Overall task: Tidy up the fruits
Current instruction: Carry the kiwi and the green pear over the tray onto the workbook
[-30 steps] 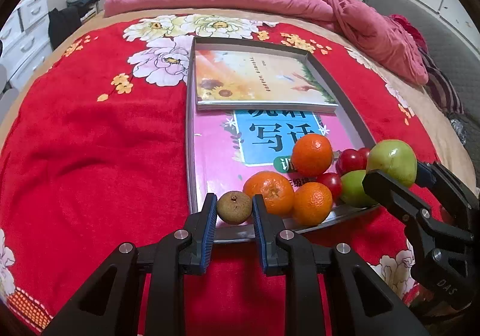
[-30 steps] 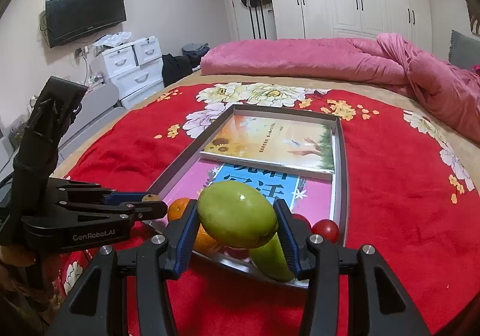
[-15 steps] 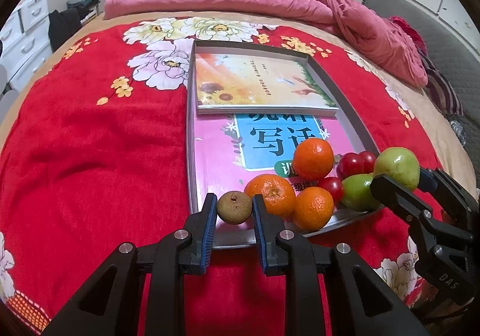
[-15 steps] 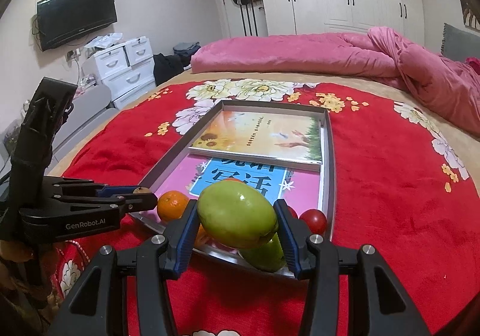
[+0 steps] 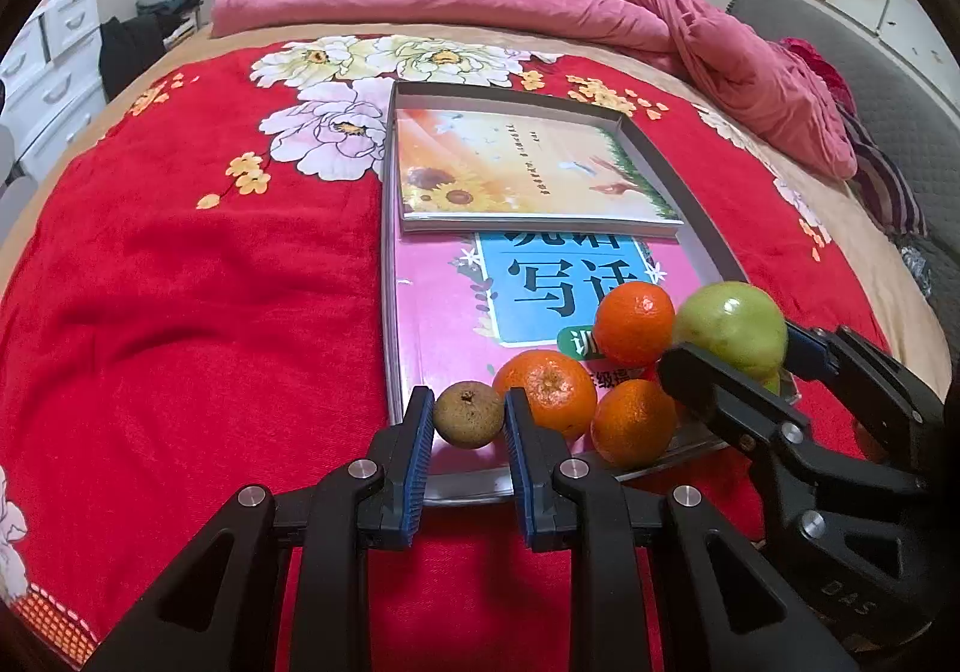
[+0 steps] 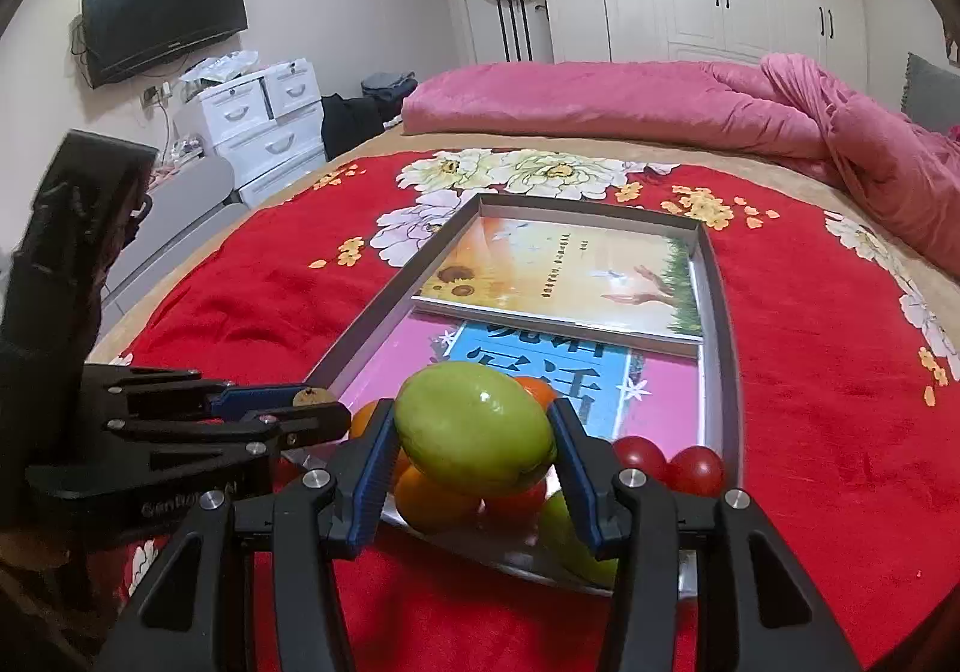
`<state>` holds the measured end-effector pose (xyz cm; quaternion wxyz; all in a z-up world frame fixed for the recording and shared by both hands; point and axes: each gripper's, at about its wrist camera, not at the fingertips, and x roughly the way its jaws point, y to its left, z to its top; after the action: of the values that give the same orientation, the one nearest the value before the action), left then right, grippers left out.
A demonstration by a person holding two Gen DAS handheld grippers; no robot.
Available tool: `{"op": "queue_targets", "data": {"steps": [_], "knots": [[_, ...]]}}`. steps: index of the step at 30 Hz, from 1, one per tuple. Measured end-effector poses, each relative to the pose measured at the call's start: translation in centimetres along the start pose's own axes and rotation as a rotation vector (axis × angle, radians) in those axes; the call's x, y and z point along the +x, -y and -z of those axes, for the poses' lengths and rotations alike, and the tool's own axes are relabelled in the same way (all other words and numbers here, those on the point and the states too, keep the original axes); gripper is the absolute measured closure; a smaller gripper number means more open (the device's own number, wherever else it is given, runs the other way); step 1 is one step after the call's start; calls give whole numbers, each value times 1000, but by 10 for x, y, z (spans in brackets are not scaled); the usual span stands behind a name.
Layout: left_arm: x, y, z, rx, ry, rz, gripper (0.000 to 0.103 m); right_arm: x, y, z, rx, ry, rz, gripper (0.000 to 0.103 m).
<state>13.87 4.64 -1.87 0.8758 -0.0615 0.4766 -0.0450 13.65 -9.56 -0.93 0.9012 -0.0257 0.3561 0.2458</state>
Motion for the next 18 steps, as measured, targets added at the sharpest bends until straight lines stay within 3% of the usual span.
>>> {"op": "queue_targets", "data": {"steps": [18], "knots": [[1, 2, 5, -4, -6, -17, 79, 4, 12, 10, 13, -4, 64, 53]]}}
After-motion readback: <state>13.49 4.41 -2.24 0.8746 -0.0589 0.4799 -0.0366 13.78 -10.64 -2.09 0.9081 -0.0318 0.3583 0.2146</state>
